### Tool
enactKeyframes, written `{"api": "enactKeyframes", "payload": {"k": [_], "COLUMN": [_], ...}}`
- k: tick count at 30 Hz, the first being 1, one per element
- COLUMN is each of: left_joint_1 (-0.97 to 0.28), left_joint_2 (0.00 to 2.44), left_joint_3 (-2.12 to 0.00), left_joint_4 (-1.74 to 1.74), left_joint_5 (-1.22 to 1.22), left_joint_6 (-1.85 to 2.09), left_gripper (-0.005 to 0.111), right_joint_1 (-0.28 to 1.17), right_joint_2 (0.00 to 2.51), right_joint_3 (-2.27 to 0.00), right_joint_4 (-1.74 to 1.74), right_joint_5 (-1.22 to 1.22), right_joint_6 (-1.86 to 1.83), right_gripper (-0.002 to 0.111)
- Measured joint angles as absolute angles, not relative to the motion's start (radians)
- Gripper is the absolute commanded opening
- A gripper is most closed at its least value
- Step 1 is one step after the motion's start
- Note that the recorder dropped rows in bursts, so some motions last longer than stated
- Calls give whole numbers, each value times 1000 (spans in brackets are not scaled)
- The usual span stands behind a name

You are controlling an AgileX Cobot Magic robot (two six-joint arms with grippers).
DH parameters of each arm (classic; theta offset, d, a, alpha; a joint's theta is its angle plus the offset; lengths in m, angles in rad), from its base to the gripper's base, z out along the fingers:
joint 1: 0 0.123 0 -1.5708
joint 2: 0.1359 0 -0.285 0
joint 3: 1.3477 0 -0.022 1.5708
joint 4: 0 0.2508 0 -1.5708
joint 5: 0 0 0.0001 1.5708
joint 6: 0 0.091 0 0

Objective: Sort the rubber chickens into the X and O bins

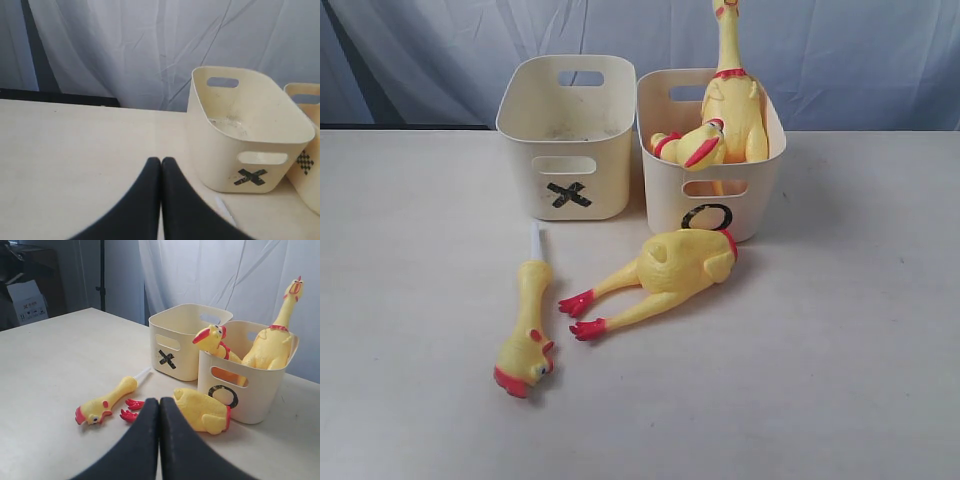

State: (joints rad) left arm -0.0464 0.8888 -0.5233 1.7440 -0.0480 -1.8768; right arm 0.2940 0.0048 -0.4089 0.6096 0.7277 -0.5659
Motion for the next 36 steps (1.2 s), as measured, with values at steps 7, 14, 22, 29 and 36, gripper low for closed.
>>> {"api": "enactKeyframes", "payload": {"k": [7, 14, 22, 29, 36], "left_joint_1": [-102, -211, -239, -239, -239], "left_joint_2": [941, 941, 953, 1074, 1272], "left_joint_3": [-523, -525, -570, -689, -782], "left_joint_4": [1031, 245, -250, -268, -311], "left_joint_5": [37, 260, 437, 642, 747], "left_joint_6": [-1179, -447, 0, 61, 90], "left_gripper": [0, 0, 0, 8, 38], "right_joint_1": [294, 294, 294, 294, 294], "right_joint_2": [5, 5, 5, 5, 5], "right_joint_3": [-409, -409, -409, -409, -409], "right_joint_4": [611, 611, 618, 618, 618], "right_joint_5": [728, 728, 728, 728, 728], "right_joint_6": [-566, -566, -566, -566, -566], "right_gripper": [0, 0, 0, 0, 0]}}
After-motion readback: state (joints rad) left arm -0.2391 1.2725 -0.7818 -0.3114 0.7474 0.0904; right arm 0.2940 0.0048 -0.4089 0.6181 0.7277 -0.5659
